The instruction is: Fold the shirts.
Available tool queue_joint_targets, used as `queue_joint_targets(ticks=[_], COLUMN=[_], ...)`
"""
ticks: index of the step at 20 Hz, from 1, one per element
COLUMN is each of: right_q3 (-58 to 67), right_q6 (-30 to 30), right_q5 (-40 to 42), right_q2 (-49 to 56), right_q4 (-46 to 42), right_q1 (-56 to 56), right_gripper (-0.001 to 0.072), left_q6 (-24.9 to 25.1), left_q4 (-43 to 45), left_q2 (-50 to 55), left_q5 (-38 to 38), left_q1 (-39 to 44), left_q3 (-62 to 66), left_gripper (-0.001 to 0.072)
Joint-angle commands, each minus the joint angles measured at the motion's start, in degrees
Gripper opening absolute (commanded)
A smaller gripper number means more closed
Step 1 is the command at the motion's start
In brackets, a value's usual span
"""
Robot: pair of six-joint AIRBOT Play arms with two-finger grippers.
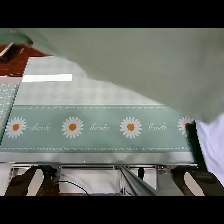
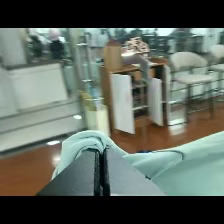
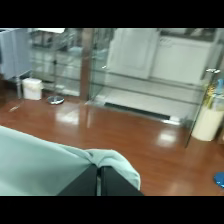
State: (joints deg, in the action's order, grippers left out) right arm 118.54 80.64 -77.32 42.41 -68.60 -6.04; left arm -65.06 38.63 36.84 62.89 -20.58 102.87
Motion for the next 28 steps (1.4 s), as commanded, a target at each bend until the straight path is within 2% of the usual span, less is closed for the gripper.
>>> queue_joint_targets(ticks=[1, 3, 5, 9, 12, 15, 18, 21, 24, 26, 27, 28], right_q3=[0.11, -0.15, -3.04, -17.05, -31.15, -39.82, -40.5, -36.3, -28.24, -23.58, -21.9, -21.05], right_q6=[1.29, 2.14, 2.62, 2.69, 1.4, -1.6, -5.03, -4.72, -4.17, -1.29, 0.48, 0.81], right_q5=[-4.55, -7.61, -8.26, -7.87, -1.88, 4.57, 12.98, 19.61, 20.59, 20.81, 20.79, 20.59], right_q2=[-2.89, -2.95, -3.3, -2.97, 0.13, 8.98, 22.88, 37.35, 50.07, 56.02, 58.01, 58.99], right_q4=[-1.97, -2.05, -1.77, 2.16, 4.59, 8.94, 12.92, 13.84, 17.35, 18.45, 18.69, 19.1], right_q1=[0.02, 0.04, 0.02, 0.04, 0.07, 0.17, 0.15, 0.15, 0.15, 0.13, -0.02, -0.37], right_gripper=[0.0018, 0.0019, 0.0018, 0.0019, 0.0018, 0.0019, 0.0019, 0.0019, 0.0019, 0.0024, 0.0199, 0.0417], left_q6=[-3.48, -5.79, -6.23, -6.19, -6.16, -6.16, -6.16, -6.19, -6.21, -6.25, -6.29, -6.29], left_q4=[15.63, 22.25, 24.5, 24.35, 21.29, 16.48, 10.64, 8.63, 8.37, 7.96, 7.85, 7.87], left_q2=[-6.45, -6.73, -5.75, 2.21, 14.69, 28.48, 41.11, 49.86, 55.52, 57.77, 58.38, 58.64], left_q5=[1.88, 2.73, 3.15, 1.77, -4.09, -9.86, -13.0, -15.21, -16.0, -15.69, -15.39, -14.4], left_q1=[3.52, 9.81, 15.04, 19.67, 20.68, 21.11, 21.55, 22.6, 23.96, 24.81, 25.18, 25.24], left_q3=[0.37, -0.22, -4.42, -16.87, -19.56, -18.56, -17.27, -16.57, -16.55, -16.55, -16.55, -16.55], left_gripper=[0.0016, 0.0016, 0.0016, 0.0016, 0.0016, 0.0016, 0.0017, 0.0017, 0.0017, 0.0019, 0.0081, 0.0356])
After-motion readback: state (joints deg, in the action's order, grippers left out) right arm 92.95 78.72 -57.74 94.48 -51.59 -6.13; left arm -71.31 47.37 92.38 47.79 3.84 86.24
